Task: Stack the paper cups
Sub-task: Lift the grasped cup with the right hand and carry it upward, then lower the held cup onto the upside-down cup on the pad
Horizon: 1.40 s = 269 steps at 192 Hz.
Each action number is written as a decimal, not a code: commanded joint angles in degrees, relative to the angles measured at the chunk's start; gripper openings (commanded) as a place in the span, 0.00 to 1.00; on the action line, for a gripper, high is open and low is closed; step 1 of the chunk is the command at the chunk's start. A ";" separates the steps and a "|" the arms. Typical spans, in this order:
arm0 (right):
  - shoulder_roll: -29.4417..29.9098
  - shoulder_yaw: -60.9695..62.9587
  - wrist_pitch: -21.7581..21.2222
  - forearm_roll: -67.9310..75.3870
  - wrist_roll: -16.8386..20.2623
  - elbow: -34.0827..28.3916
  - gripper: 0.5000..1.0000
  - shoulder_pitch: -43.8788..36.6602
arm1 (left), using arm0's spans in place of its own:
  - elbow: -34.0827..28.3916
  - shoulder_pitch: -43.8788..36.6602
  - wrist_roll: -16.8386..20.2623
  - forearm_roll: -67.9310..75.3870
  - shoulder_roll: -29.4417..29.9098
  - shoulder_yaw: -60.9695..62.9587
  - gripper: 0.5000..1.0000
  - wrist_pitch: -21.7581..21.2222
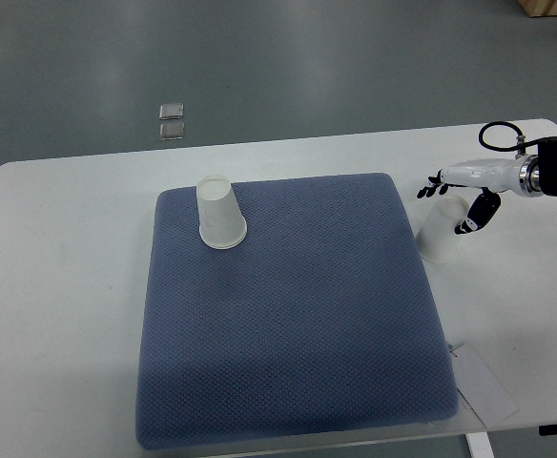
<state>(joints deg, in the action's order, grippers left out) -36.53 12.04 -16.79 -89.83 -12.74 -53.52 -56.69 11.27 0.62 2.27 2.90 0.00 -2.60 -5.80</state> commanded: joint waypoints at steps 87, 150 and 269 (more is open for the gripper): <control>0.14 -0.44 0.00 0.00 -1.06 0.44 0.23 0.00 | -0.02 0.00 0.02 0.00 0.00 0.05 1.00 0.00; -0.65 0.44 -0.88 1.14 -2.99 0.35 0.16 -9.05 | -0.02 0.00 0.02 0.00 0.00 -0.04 1.00 0.00; 20.00 0.44 -6.77 3.34 -2.73 -3.52 0.15 -33.92 | -0.02 0.00 0.02 0.00 0.00 0.05 1.00 0.00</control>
<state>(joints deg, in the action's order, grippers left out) -21.84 12.59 -23.48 -86.35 -15.57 -57.04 -89.01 11.27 0.61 2.29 2.90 0.00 -2.59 -5.80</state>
